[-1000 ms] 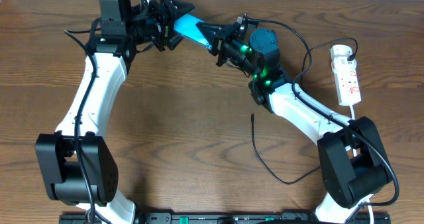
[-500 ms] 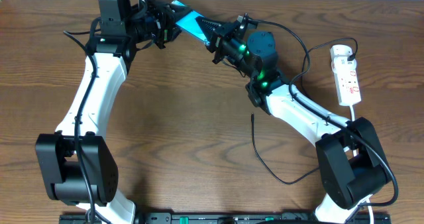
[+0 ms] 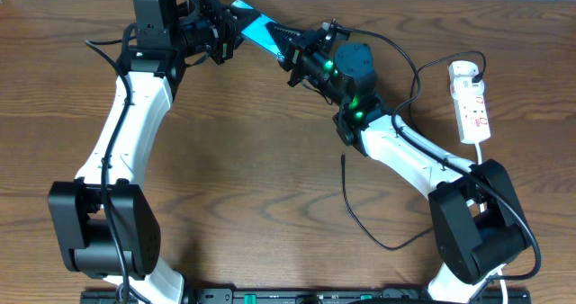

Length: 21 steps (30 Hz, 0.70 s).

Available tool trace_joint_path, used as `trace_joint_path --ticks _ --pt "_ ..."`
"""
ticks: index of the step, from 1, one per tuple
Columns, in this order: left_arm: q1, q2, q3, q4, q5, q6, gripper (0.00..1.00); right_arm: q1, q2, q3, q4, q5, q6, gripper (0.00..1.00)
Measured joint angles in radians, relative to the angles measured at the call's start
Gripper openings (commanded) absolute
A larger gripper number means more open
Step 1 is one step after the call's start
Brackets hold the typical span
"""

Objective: Plug charger to phone and switch on socket

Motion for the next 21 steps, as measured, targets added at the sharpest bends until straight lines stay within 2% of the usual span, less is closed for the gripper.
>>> trace_joint_path --ticks 1,2,4,5,6,7,9,12,17,21 --pt "0.000 0.000 0.000 0.000 0.000 0.001 0.07 0.000 0.000 0.000 0.000 0.000 0.000 0.02" --pt "0.000 0.000 0.000 0.000 0.000 0.002 0.07 0.000 0.000 0.000 0.000 0.000 0.000 0.18" --pt "0.000 0.000 0.000 -0.001 0.001 -0.002 0.08 0.000 0.000 0.000 0.001 -0.003 -0.005 0.34" --pt "0.000 0.000 0.000 0.000 0.002 -0.005 0.07 0.002 0.000 0.000 0.001 -0.008 -0.003 0.50" --pt "0.000 0.000 0.000 -0.002 -0.002 -0.005 0.07 0.005 0.000 0.000 0.005 -0.014 -0.006 0.56" --pt "0.000 0.000 0.000 -0.002 -0.004 -0.006 0.07 0.013 0.000 0.000 0.014 -0.025 -0.005 0.69" --pt "0.000 0.000 0.000 -0.003 -0.012 -0.006 0.08 0.020 0.000 0.000 0.014 -0.035 -0.009 0.79" --pt "0.000 0.000 0.000 -0.004 -0.015 -0.006 0.07 0.025 0.000 0.000 0.015 -0.047 -0.009 0.99" --pt "-0.001 0.000 0.000 -0.004 -0.016 -0.005 0.07 0.025 0.000 0.001 0.019 -0.052 -0.016 0.99" --pt "0.008 0.000 0.000 -0.007 -0.015 0.010 0.07 0.015 0.000 0.001 0.084 -0.078 -0.140 0.99"
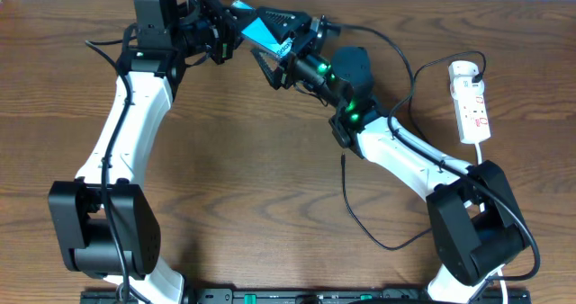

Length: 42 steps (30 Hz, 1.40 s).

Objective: Plug charger to phone and switch on socket

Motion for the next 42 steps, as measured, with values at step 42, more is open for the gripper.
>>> trace_joint_path --ticks 42 --pt "0.237 0.000 0.000 -0.549 0.113 0.556 0.07 -0.137 -0.257 0.049 -1.662 0.230 -1.085 0.99"
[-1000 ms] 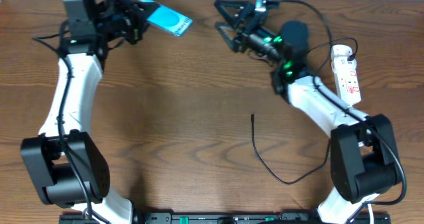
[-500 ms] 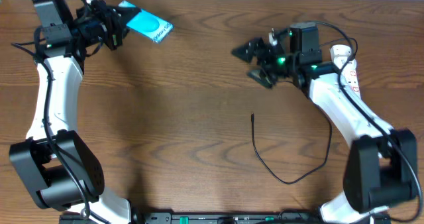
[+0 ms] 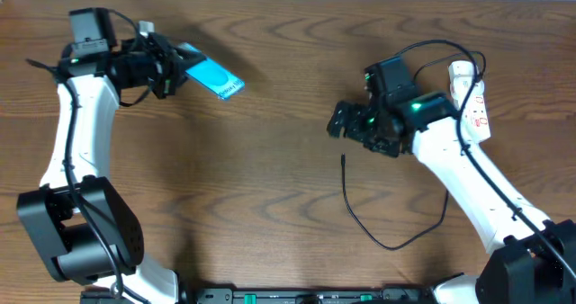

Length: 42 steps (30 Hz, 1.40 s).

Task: Plug charger to phone and switch on socket
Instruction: 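Release the phone from the right gripper and move it toward the cable, then lower the right gripper and grasp the black cable's plug end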

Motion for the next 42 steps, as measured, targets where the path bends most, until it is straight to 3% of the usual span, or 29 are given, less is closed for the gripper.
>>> trace_joint_path --ticks 7,13,17,22,31,42 --pt "-0.081 0.000 -0.063 0.000 -0.010 0.098 0.07 0.035 0.058 0.000 -0.079 0.109 0.009 0.99" --pt "-0.093 0.000 -0.116 0.020 -0.016 0.143 0.07 0.035 0.191 0.000 -0.059 0.056 -0.003 0.95" --pt "-0.093 0.000 -0.116 0.023 -0.016 0.159 0.07 0.034 0.251 0.000 -0.036 -0.007 -0.037 0.92" --pt "-0.093 0.000 -0.116 0.024 -0.016 0.173 0.07 0.005 0.254 0.000 -0.037 -0.059 -0.062 0.74" --pt "-0.093 0.000 -0.116 0.024 -0.016 0.174 0.07 -0.048 0.276 0.000 -0.052 -0.080 -0.071 0.74" --pt "-0.093 0.000 -0.116 0.032 -0.016 0.174 0.07 -0.012 0.348 0.000 -0.005 -0.085 -0.070 0.65"
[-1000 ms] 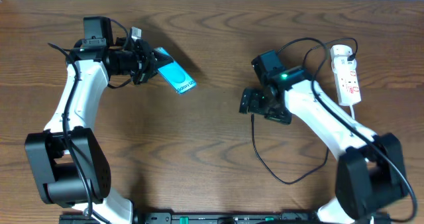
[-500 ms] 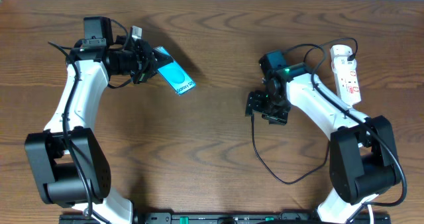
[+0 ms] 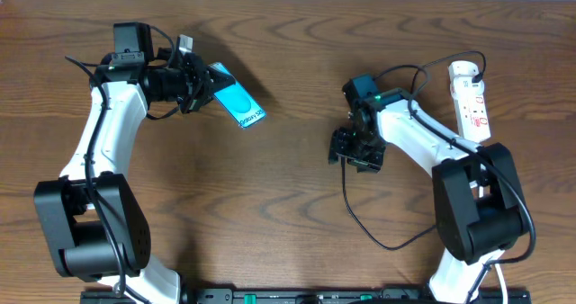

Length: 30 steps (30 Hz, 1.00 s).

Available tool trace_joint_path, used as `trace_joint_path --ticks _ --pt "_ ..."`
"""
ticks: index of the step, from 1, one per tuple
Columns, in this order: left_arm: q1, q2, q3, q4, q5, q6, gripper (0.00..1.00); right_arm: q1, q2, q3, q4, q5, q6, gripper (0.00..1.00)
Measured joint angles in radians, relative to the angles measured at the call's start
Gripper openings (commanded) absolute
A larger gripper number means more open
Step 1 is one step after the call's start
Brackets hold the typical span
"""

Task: Plug charger to phone and switch on socket
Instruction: 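Lower the right gripper and grasp the black cable's plug end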

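Observation:
The phone (image 3: pixel 239 107), cyan-blue with a dark edge, is held tilted above the table at the left, and my left gripper (image 3: pixel 212 90) is shut on its upper-left end. The black charger cable (image 3: pixel 385 246) loops across the table from its free plug end (image 3: pixel 344 163) round to the white socket strip (image 3: pixel 471 102) at the right. My right gripper (image 3: pixel 347 154) points down directly over the plug end. The wrist hides its fingers, so I cannot tell whether they are open or shut, or whether they touch the plug.
The socket strip lies along the right edge with a plug in its top outlet. Bare brown table (image 3: pixel 270 205) lies between the arms. The arm bases stand at the front corners.
My left gripper has brought the phone right and a little forward, toward the middle. My right gripper has moved down-left from beside the socket strip to over the cable's plug end, which lies where it did.
At first both grippers met at the phone at the back centre of the table, the right one at its far end. Then the left held the phone alone at the far left and the right was near the strip. Now phone and right gripper are closer together.

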Motion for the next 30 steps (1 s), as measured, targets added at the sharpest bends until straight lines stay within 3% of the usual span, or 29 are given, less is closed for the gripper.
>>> trace_joint_path --ticks 11,18,30 --pt "0.000 0.000 0.000 0.002 0.000 0.000 0.07 0.004 0.016 0.005 0.014 -0.006 0.011 0.56" --pt "0.000 0.000 0.000 0.003 0.000 0.000 0.07 0.004 0.020 0.005 0.014 -0.006 0.014 0.43" --pt "0.000 0.000 0.000 0.003 0.000 0.000 0.07 0.040 0.021 0.005 0.009 0.021 0.030 0.41"
